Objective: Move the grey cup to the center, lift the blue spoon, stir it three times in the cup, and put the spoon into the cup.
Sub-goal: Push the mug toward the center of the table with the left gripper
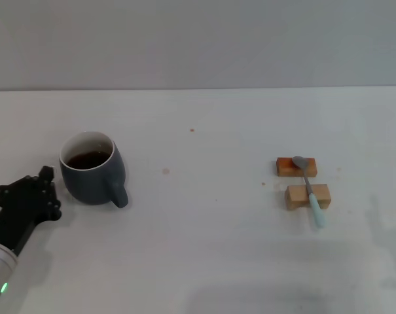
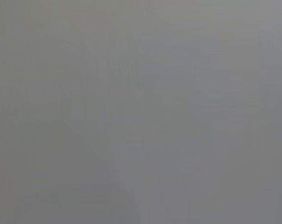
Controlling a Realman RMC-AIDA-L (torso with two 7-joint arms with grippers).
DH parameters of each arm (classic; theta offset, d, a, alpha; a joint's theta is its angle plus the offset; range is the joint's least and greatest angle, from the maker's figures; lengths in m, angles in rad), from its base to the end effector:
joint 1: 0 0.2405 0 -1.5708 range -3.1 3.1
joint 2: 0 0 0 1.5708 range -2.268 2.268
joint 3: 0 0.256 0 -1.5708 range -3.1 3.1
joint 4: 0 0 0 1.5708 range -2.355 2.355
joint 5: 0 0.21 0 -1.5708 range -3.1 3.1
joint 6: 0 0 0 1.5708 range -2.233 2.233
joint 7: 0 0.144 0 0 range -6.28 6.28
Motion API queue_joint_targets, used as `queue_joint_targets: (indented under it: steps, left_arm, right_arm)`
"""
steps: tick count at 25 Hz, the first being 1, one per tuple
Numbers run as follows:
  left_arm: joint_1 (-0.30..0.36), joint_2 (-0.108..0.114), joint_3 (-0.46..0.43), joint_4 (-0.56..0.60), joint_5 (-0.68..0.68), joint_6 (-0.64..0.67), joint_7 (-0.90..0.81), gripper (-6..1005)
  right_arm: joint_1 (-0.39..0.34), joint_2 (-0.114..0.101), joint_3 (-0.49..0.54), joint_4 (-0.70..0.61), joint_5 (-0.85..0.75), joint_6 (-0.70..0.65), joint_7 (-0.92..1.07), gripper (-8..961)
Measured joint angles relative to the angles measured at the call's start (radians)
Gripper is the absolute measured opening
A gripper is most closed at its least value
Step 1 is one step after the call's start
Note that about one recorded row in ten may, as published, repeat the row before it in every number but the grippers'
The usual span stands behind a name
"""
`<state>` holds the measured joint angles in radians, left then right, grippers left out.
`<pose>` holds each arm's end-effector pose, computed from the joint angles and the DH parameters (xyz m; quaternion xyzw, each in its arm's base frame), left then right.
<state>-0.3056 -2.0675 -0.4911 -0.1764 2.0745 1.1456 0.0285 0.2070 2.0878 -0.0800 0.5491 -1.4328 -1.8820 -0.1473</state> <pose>-0.3624 0.2747 -0.0399 -0.7510 -0.2118 -0.1937 0.5947 0.2807 0.1915 -0.0314 -0.5778 0.1833 0.4411 0.6618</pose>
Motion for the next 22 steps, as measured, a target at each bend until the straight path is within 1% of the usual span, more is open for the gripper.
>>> queue_joint_targets:
  steps: [4, 9, 12, 13, 18, 22]
  left_arm:
    - [-0.005, 0.002, -0.017, 0.018, -0.002, 0.000, 0.000, -2]
    - [-0.044, 0.002, -0.033, 0.042, -0.002, -0.008, 0.001, -2]
    - [-0.061, 0.001, -0.033, 0.048, -0.001, -0.015, 0.001, -2]
    - [-0.074, 0.000, -0.031, 0.050, 0.003, -0.030, 0.001, -2]
    - [-0.099, -0.001, -0.022, 0.048, 0.005, -0.072, 0.001, -2]
    - [-0.101, -0.002, -0.008, 0.040, 0.006, -0.078, 0.001, -2]
  right_arm:
    - [-0.001, 0.000, -0.004, 0.000, 0.000, -0.002, 0.000, 740]
    - [-0.001, 0.000, -0.008, 0.000, 0.000, -0.007, 0.000, 740]
    - [-0.001, 0.000, -0.008, 0.000, 0.000, -0.009, 0.000, 740]
    - [0.000, 0.000, -0.009, -0.001, 0.000, -0.011, 0.000, 740]
    - [0.000, 0.000, -0.009, -0.002, 0.000, -0.011, 0.000, 740]
    - [0.000, 0.000, -0.009, -0.002, 0.000, -0.011, 0.000, 739]
